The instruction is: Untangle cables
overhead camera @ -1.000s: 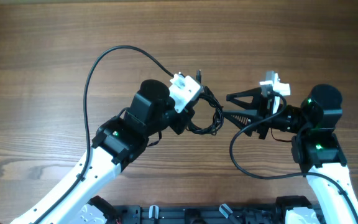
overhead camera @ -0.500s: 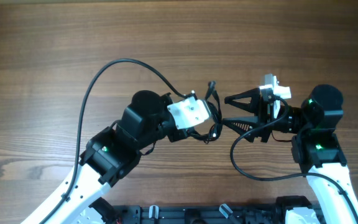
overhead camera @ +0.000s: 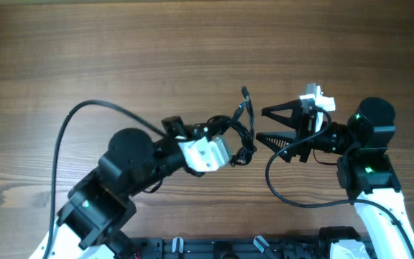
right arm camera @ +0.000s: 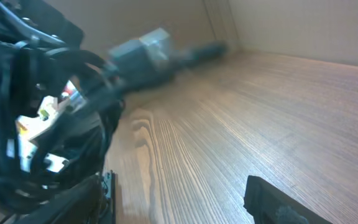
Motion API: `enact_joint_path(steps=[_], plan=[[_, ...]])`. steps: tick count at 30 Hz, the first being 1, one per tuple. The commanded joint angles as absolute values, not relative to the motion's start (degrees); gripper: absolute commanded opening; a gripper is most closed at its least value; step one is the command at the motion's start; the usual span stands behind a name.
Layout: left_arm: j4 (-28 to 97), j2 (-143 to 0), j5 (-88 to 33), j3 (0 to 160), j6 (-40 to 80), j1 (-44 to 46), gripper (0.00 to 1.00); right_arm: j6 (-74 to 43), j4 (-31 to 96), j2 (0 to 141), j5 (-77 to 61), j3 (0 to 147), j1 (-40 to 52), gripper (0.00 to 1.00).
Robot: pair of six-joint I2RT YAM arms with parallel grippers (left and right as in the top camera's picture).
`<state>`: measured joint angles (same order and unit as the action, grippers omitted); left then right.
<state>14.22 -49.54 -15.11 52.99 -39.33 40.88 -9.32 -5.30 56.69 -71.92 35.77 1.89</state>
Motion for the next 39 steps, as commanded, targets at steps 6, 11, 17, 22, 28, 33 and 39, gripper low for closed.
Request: enact_joint_path(steps=[6, 11, 17, 22, 28, 33, 39], plan=[[13.9, -47.1, -24.3, 54.0, -40.3, 41.0, 0.04, -8.9, -5.3, 56.7, -71.3, 36.8, 1.9, 0.77], [13.5, -47.1, -28.9, 54.0, -40.3, 41.0, 0.04, -8.4, -5.1, 56.7, -71.4, 36.8, 1.9, 0.78], [10.6, -47.2, -20.9, 54.0, -40.1, 41.0, 0.04, -7.5, -3.9, 56.7, -71.4, 36.8, 1.9, 0.80], [8.4, -47.3, -9.5, 54.0, -32.1, 41.0, 0.04, -7.5, -4.1, 56.7, -71.4, 36.8, 1.9, 0.80], [7.7, -47.8, 6.3, 54.0, -15.8, 41.0, 0.04, -7.7, -5.3, 56.7, -72.1, 36.8, 1.9, 0.81], [7.6, -50.2, 12.8, 54.0, -4.8, 41.0, 0.04, -12.4, -7.9, 56.7, -72.1, 36.8, 1.9, 0.81], [7.2, -51.1, 19.4, 54.0, 10.9, 41.0, 0.04, -14.5, -10.6, 56.7, -74.2, 36.8, 1.9, 0.81]])
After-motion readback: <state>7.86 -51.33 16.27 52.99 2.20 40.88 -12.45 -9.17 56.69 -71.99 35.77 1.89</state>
